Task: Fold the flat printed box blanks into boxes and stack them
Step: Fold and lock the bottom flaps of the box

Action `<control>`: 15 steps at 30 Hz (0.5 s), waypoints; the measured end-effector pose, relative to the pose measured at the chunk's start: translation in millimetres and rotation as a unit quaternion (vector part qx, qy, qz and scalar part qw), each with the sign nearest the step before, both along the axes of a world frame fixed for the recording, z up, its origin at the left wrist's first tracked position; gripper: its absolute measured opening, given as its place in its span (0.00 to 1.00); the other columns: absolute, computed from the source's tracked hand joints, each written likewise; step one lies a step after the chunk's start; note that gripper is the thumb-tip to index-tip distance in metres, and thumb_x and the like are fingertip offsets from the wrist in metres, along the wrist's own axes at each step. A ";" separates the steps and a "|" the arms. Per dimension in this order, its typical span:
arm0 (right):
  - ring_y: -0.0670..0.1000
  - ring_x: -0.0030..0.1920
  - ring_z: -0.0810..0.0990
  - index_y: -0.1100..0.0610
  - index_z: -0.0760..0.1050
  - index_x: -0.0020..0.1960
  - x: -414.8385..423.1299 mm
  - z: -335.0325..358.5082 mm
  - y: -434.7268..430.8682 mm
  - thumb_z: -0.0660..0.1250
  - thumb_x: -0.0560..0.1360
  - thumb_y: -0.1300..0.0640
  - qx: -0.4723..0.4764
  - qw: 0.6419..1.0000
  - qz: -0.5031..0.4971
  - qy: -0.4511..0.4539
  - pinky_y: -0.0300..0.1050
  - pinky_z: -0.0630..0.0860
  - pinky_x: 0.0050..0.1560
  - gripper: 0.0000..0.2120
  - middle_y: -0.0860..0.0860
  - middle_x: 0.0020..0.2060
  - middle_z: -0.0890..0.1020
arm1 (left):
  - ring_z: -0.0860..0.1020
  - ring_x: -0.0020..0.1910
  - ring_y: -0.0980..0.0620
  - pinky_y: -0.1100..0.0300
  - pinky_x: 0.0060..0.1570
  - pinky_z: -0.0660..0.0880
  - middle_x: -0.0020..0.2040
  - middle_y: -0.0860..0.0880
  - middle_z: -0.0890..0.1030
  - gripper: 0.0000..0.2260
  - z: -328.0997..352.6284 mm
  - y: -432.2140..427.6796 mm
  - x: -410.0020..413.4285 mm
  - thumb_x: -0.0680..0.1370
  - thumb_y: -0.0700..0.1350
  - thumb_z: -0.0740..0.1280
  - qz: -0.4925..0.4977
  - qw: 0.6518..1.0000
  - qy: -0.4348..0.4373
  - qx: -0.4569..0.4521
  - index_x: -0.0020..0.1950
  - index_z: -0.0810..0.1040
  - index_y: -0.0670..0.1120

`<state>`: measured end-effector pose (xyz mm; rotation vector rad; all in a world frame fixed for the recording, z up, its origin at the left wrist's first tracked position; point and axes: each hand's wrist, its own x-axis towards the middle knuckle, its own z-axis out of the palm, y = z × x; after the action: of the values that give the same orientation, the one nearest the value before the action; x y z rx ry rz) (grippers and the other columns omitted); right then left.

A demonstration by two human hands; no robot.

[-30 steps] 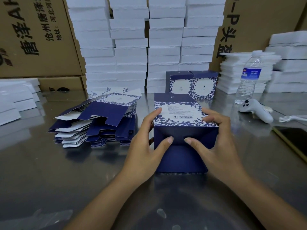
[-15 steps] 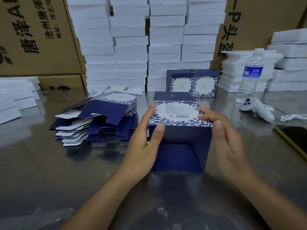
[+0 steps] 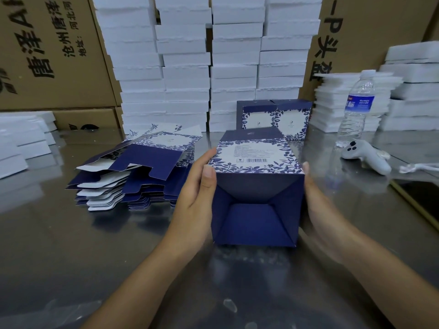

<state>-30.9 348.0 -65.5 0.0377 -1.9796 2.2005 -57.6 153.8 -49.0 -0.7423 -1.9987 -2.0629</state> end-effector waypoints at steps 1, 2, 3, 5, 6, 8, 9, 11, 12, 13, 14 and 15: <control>0.41 0.63 0.75 0.36 0.74 0.62 0.9 1.3 -0.4 0.64 0.55 0.21 -0.013 1.000 0.001 0.021 0.44 0.74 0.60 0.39 0.37 0.61 0.78 | 0.64 0.67 0.71 0.59 0.72 0.60 0.64 0.73 0.70 0.26 0.3 -0.2 -0.5 0.70 0.70 0.53 -0.004 1.000 0.002 0.004 0.66 0.70 0.65; 0.40 0.62 0.76 0.39 0.75 0.62 1.7 3.2 -0.6 0.65 0.57 0.22 -0.021 0.999 -0.009 0.042 0.40 0.77 0.54 0.37 0.38 0.60 0.79 | 0.65 0.68 0.68 0.55 0.72 0.61 0.65 0.70 0.71 0.25 0.3 0.0 -1.0 0.71 0.70 0.53 -0.008 1.000 0.001 0.010 0.66 0.70 0.65; 0.40 0.61 0.76 0.43 0.76 0.62 2.9 5.1 -0.6 0.65 0.61 0.26 -0.026 0.997 -0.024 0.064 0.37 0.78 0.48 0.35 0.39 0.59 0.80 | 0.66 0.69 0.64 0.52 0.71 0.62 0.66 0.67 0.72 0.24 0.5 0.0 -1.6 0.72 0.70 0.54 -0.013 1.000 -0.006 0.022 0.65 0.71 0.66; 0.40 0.58 0.78 0.48 0.77 0.59 5.1 9.2 -0.1 0.64 0.67 0.39 -0.026 0.991 -0.070 0.111 0.36 0.79 0.45 0.24 0.41 0.56 0.82 | 0.73 0.65 0.58 0.51 0.64 0.70 0.65 0.60 0.76 0.24 0.7 -0.9 -4.4 0.72 0.71 0.55 -0.027 0.995 -0.041 0.088 0.64 0.73 0.64; 0.40 0.56 0.79 0.49 0.77 0.57 6.1 11.2 -1.1 0.65 0.67 0.44 -0.018 0.986 -0.102 0.132 0.35 0.78 0.46 0.20 0.41 0.53 0.83 | 0.76 0.62 0.58 0.54 0.59 0.73 0.62 0.59 0.79 0.24 0.9 -1.4 -6.8 0.72 0.70 0.55 -0.033 0.989 -0.065 0.129 0.63 0.74 0.63; 0.40 0.55 0.78 0.48 0.74 0.56 7.7 13.8 -3.6 0.69 0.63 0.46 -0.001 0.974 -0.161 0.161 0.33 0.76 0.52 0.22 0.42 0.54 0.81 | 0.79 0.58 0.59 0.59 0.52 0.78 0.58 0.59 0.81 0.26 2.1 -1.9 -10.1 0.70 0.66 0.55 -0.047 0.974 -0.110 0.191 0.64 0.74 0.58; 0.39 0.57 0.76 0.48 0.71 0.59 8.1 13.7 -4.1 0.70 0.59 0.43 0.009 0.969 -0.187 0.161 0.33 0.74 0.55 0.29 0.42 0.58 0.78 | 0.79 0.57 0.58 0.59 0.52 0.78 0.58 0.57 0.82 0.28 2.9 -1.0 -10.3 0.70 0.65 0.55 -0.058 0.966 -0.131 0.216 0.65 0.73 0.56; 0.40 0.63 0.71 0.48 0.62 0.69 6.9 12.5 -4.3 0.70 0.53 0.37 0.020 0.971 -0.205 0.117 0.37 0.68 0.61 0.47 0.42 0.64 0.70 | 0.79 0.59 0.55 0.54 0.59 0.74 0.60 0.53 0.81 0.31 2.4 1.0 -11.1 0.70 0.64 0.56 -0.076 0.949 -0.170 0.256 0.69 0.71 0.51; 0.41 0.66 0.69 0.49 0.57 0.74 7.0 12.1 -4.3 0.70 0.52 0.34 0.010 0.979 -0.183 0.090 0.41 0.66 0.65 0.54 0.42 0.67 0.67 | 0.78 0.60 0.54 0.52 0.62 0.72 0.61 0.52 0.80 0.31 2.1 1.7 -11.2 0.71 0.63 0.56 -0.085 0.940 -0.187 0.271 0.69 0.71 0.49; 0.43 0.68 0.67 0.50 0.54 0.76 7.3 12.5 -5.2 0.72 0.51 0.33 -0.014 0.986 -0.148 0.074 0.45 0.65 0.69 0.59 0.44 0.70 0.67 | 0.78 0.62 0.52 0.49 0.65 0.70 0.62 0.50 0.80 0.31 1.5 2.5 -11.6 0.71 0.63 0.56 -0.096 0.931 -0.206 0.286 0.69 0.71 0.48; 0.45 0.69 0.68 0.52 0.54 0.76 7.9 12.9 -6.4 0.74 0.51 0.32 -0.033 0.991 -0.111 0.069 0.48 0.64 0.70 0.61 0.46 0.71 0.68 | 0.77 0.63 0.50 0.47 0.67 0.67 0.63 0.49 0.79 0.30 -0.4 3.0 -12.5 0.72 0.63 0.56 -0.105 0.923 -0.222 0.296 0.69 0.72 0.48; 0.46 0.67 0.71 0.53 0.59 0.75 8.6 13.4 -7.3 0.76 0.50 0.31 -0.039 0.993 -0.082 0.074 0.48 0.67 0.69 0.60 0.48 0.69 0.72 | 0.76 0.64 0.49 0.46 0.68 0.66 0.63 0.49 0.79 0.29 -2.0 3.9 -13.5 0.74 0.63 0.56 -0.111 0.917 -0.238 0.302 0.68 0.73 0.48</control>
<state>-22.3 340.7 -52.1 0.0239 -1.7512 2.1043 -71.1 157.6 -50.9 -0.3722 -1.3235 -3.0054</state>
